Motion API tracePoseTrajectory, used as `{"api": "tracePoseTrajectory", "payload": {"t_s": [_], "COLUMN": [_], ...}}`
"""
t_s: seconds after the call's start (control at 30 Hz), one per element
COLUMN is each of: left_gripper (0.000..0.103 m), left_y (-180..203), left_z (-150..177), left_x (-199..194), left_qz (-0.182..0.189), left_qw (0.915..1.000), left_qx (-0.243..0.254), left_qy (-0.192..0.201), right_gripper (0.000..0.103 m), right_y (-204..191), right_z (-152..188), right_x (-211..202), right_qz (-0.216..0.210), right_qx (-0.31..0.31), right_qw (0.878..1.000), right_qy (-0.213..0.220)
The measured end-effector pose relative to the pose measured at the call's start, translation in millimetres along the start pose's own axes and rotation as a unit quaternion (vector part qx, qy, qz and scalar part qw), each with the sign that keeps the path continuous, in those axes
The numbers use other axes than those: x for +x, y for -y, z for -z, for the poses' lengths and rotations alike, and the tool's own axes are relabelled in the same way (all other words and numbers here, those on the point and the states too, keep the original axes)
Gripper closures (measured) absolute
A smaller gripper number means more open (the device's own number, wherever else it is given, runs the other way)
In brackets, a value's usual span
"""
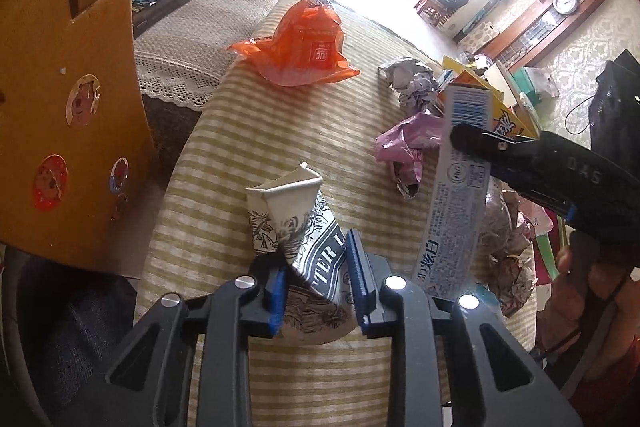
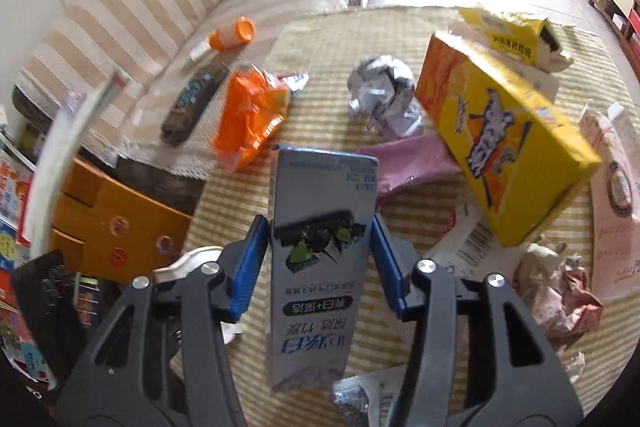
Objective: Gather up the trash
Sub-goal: 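Carry the paper cup and milk carton over the red bucket and release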
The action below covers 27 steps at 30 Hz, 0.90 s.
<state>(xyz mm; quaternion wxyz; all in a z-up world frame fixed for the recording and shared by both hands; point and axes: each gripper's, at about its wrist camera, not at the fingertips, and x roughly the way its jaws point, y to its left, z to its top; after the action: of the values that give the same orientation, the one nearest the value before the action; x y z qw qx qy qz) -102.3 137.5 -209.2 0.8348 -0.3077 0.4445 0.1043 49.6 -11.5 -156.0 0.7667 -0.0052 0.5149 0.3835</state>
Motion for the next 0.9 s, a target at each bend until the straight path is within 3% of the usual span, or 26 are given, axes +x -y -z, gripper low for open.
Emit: {"api": "tracePoseTrajectory", "payload": {"t_s": [0.13, 0.33, 0.47, 0.63, 0.9], "left_gripper": [0.094, 0.095, 0.095, 0.095, 0.095], "left_y": [7.8, 36.2, 60.8, 101.7, 189.4], "left_z": [-0.6, -3.7, -12.3, -21.0, -23.2], "left_x": [-6.7, -25.9, -34.7, -38.8, -28.3], "left_qz": [0.017, 0.003, 0.003, 0.015, 0.072], "left_qw": [0.9998, 0.9979, 0.9952, 0.989, 0.9733], "left_qx": [0.005, 0.049, 0.075, 0.122, 0.201], "left_qy": [0.003, 0.043, 0.062, 0.082, 0.084], "right_gripper": [0.053, 0.053, 0.053, 0.053, 0.053], "right_y": [0.2, 13.2, 31.9, 85.6, 207.3], "right_z": [0.8, 5.5, 12.3, 25.0, 39.6], "right_x": [-40.4, -95.9, -134.5, -183.1, -245.0], "right_qz": [-0.019, -0.017, 0.028, 0.075, 0.199], "right_qx": [0.009, 0.024, 0.024, 0.066, 0.149], "right_qw": [0.999, 0.992, 0.985, 0.971, 0.926], "right_qy": [0.05, 0.12, 0.17, 0.219, 0.284]}}
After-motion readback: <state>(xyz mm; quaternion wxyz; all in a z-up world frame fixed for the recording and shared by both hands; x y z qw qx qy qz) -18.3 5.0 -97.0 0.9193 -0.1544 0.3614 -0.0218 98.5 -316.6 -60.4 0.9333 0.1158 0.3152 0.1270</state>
